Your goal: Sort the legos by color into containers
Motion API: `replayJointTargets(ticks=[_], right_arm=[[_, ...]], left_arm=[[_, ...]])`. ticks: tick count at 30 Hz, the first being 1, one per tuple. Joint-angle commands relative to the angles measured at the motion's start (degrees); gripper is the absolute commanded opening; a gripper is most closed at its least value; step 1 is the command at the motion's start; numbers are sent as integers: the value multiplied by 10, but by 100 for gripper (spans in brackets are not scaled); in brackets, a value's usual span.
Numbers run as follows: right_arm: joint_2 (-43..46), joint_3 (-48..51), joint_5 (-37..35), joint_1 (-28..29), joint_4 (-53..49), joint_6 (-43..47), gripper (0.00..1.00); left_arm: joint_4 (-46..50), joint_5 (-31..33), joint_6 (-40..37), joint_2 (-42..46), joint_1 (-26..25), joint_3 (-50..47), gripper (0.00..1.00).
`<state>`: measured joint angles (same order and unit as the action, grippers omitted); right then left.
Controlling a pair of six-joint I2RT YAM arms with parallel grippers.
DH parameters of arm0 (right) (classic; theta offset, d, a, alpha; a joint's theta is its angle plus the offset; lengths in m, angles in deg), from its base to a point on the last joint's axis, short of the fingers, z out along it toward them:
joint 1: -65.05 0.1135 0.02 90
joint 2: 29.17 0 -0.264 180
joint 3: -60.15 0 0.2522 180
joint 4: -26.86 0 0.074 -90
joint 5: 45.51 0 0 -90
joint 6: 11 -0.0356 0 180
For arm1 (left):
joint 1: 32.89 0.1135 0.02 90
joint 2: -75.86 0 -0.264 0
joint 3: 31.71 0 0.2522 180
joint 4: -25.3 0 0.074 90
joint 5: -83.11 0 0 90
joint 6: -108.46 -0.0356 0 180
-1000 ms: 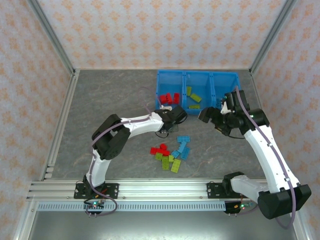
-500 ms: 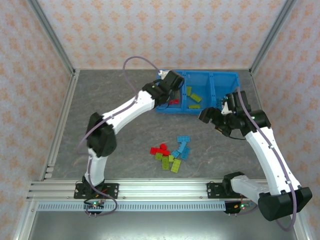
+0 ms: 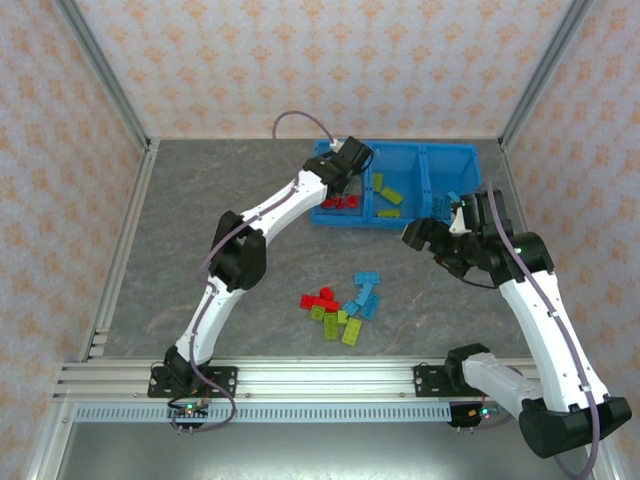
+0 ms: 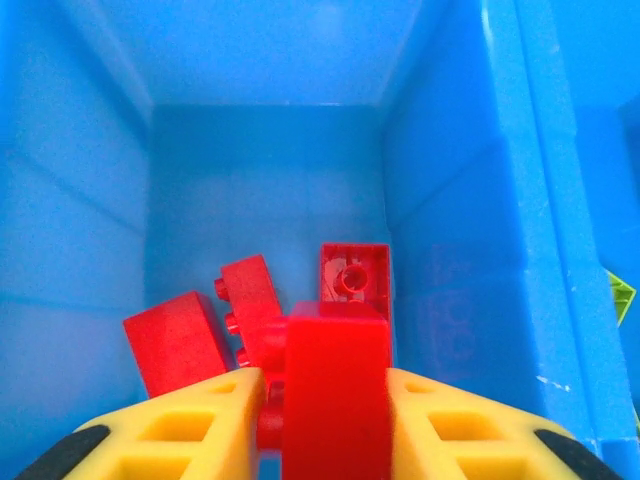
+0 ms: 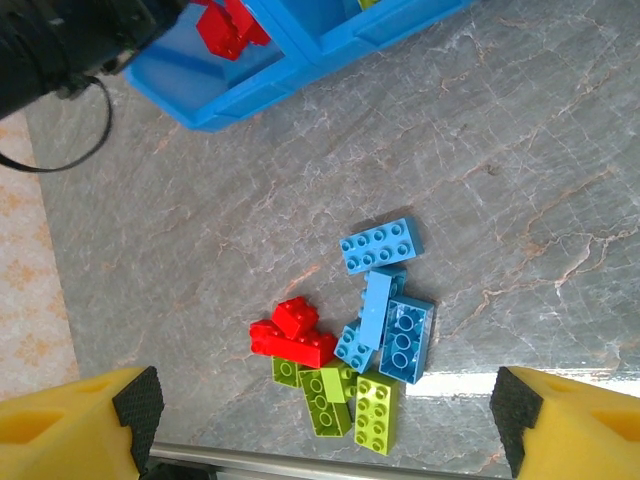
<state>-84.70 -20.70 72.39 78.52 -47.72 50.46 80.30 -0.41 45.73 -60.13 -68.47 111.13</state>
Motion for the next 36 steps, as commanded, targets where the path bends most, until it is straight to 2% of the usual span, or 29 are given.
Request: replayJointTargets(ticks=[1,3,7,14,19,22,24,27,30,36], right_arm=[[-4,6,-5,1,8,-10,88],[-8,4,-4,1,9,-8,88],[-15,5,-3,1,11,-6,88],[-11,23,-11,20,17,-24,85],[-33,57,-61,101,54,-64,84],[-74,67,-104,162,71,-73,85],[-114,58,-147,206,74,-72,90],[-184,50,-189,238,81,-65,96],[-253,40,-203,251,98,-50,99],[-389,13,-232,266,127,-21,99]], left_arm=[[-6,4,-24,76,1,-19,38],[-9,5,-29,99,1,-33,43],[-10,-15,-33,167,-1,-74,40],[-107,-39,-63,429,-14,-323,38],[-132,-82,-140,611,-17,-503,37],[-117,-114,-196,697,-18,-577,39],[-99,-108,-226,751,-18,-629,41],[-102,-104,-242,824,-18,-712,42],[-109,-142,-262,876,-18,-777,49],[-96,-158,-280,910,-19,-823,78]])
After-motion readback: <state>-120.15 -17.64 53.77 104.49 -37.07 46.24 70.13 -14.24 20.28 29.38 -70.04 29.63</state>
